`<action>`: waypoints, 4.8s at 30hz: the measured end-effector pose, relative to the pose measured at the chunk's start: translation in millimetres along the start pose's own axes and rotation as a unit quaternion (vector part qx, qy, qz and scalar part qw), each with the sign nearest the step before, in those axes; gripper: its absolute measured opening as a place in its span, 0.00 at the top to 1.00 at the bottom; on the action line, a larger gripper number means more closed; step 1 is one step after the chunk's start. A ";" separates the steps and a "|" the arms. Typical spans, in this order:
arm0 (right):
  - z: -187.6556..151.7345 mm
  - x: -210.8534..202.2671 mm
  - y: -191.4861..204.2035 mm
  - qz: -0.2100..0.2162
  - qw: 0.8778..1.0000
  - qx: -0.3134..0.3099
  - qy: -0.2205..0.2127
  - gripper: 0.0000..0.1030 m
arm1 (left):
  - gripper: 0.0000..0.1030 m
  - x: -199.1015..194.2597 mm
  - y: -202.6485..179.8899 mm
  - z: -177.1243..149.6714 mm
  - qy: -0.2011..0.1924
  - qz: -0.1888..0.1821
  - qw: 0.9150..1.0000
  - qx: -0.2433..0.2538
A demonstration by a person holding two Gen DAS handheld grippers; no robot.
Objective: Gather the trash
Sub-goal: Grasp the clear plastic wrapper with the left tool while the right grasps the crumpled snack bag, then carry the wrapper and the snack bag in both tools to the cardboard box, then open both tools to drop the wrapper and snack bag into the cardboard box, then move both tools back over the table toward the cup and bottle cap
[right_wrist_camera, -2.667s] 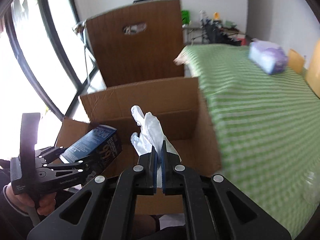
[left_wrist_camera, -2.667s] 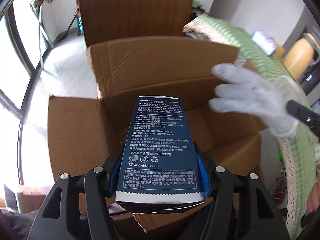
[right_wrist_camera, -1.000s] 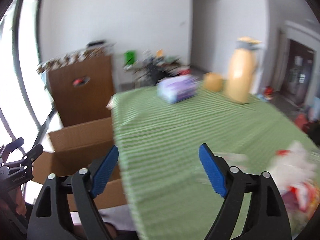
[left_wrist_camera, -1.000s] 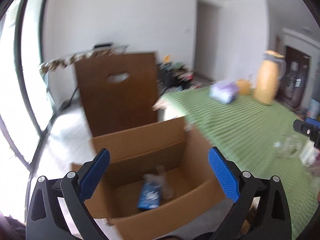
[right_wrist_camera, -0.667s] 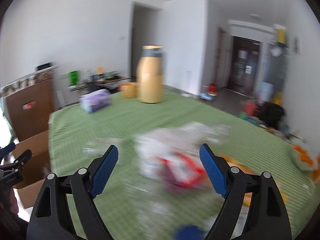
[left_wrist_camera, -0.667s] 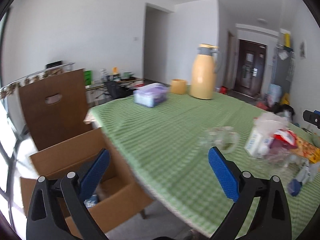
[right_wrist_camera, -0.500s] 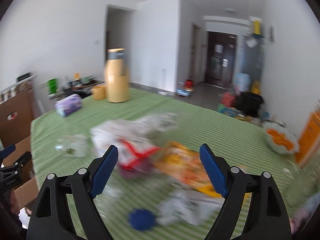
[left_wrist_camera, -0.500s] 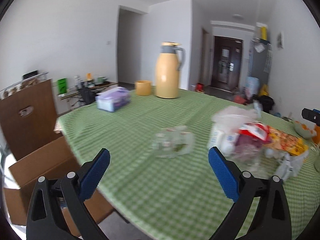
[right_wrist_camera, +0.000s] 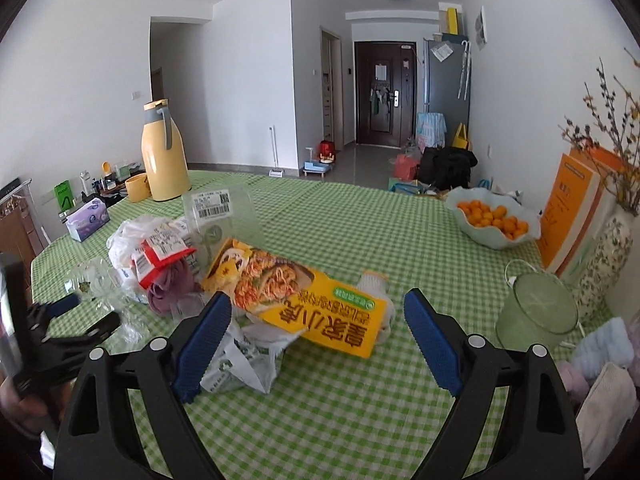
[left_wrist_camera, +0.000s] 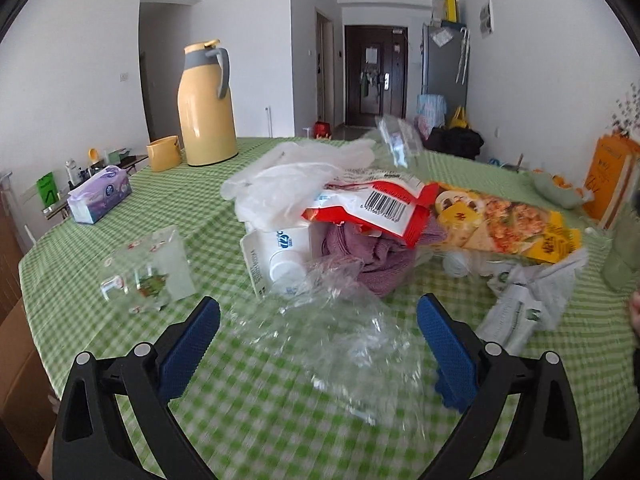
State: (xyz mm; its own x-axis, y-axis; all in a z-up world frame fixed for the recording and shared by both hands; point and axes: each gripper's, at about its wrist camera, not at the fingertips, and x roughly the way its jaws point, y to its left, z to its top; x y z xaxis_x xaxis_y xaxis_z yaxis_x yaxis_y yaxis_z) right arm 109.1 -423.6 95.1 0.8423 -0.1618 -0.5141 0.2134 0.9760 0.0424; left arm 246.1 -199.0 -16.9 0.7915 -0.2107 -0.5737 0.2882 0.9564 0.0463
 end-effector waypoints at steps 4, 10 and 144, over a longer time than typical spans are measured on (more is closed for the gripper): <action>-14.9 8.3 6.5 0.021 0.999 -0.001 0.028 0.18 | 0.46 24.0 -0.6 3.8 0.026 0.009 0.999 -0.020; -40.5 47.6 31.5 0.057 0.994 -0.007 0.091 0.18 | 0.90 -21.0 21.2 -2.3 -0.008 0.016 0.998 -0.061; -22.8 51.3 494.6 0.361 0.908 -0.207 0.049 0.24 | 0.07 -229.0 398.2 -117.9 -0.050 0.373 0.896 -0.235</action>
State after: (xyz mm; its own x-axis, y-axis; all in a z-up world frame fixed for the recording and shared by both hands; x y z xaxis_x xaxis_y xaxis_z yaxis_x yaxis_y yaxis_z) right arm 246.6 54.2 70.1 0.6354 0.5367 -0.5552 -0.5986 0.7966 0.0849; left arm 116.1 253.9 36.5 0.7200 0.5288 -0.4495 -0.5818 0.8129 0.0243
